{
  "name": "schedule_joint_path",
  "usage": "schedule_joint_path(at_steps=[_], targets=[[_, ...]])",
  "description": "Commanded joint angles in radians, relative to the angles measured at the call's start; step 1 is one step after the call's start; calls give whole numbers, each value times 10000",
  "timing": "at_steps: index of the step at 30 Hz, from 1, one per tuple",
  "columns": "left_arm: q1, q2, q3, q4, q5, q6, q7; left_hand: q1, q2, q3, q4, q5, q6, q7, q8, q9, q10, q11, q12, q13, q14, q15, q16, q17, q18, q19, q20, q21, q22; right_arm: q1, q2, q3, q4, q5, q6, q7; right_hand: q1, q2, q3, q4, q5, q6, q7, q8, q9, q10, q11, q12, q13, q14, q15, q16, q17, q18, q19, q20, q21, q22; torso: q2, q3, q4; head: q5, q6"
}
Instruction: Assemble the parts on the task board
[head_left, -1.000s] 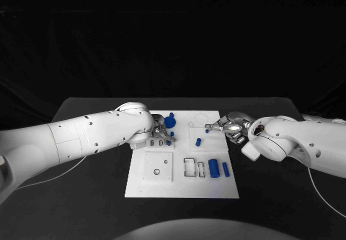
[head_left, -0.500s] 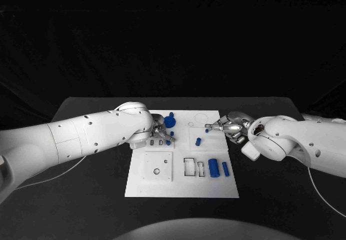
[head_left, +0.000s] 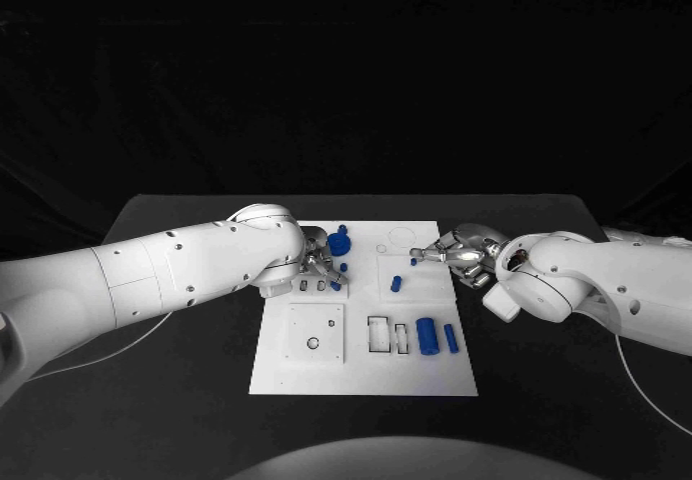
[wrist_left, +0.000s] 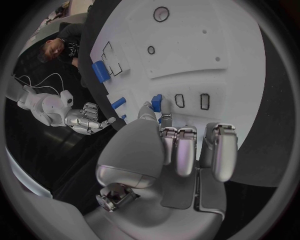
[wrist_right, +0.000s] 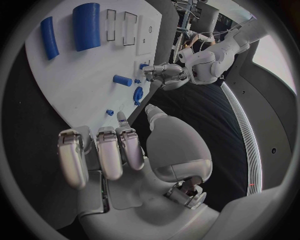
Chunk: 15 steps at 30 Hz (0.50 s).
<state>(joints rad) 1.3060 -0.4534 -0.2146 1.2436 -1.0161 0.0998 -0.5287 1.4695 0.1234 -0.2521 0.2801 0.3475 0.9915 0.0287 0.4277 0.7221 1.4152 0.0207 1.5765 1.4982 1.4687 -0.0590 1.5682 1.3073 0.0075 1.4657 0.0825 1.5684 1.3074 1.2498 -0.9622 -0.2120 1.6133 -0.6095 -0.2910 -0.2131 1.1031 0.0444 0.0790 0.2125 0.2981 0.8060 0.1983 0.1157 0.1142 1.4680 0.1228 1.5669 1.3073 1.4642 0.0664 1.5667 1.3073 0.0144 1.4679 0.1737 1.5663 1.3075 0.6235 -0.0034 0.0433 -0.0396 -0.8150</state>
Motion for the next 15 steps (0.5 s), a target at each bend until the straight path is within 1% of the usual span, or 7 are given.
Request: schedule_joint_path(at_steps=[1,15], targets=[[-7,-5,-2,23,12,-222,203,603,475,86,16,85,46,-29,-62,52,1556,-499,-57,726,1021,-55,26,2635,-75,1051,-63,24,2634,-11,4,-1,-5,-91,126,-2,-53,-2,-42,35,59,-41,3,37,15,1028,73,39,2635,1066,79,41,2635,-144,1029,60,45,2633,-5,2,-7,8,-3],[-5,-67,1,53,8,-394,256,624,462,107,23,105,52,-29,-73,59,1556,-499,-57,726,1021,-56,26,2635,-75,1051,-63,24,2634,-27,-7,-2,-47,-95,127,-12,-49,3,-45,36,61,-49,18,40,17,1028,84,39,2635,1066,84,41,2635,-144,1029,64,45,2633,-2,0,-6,-13,-7]])
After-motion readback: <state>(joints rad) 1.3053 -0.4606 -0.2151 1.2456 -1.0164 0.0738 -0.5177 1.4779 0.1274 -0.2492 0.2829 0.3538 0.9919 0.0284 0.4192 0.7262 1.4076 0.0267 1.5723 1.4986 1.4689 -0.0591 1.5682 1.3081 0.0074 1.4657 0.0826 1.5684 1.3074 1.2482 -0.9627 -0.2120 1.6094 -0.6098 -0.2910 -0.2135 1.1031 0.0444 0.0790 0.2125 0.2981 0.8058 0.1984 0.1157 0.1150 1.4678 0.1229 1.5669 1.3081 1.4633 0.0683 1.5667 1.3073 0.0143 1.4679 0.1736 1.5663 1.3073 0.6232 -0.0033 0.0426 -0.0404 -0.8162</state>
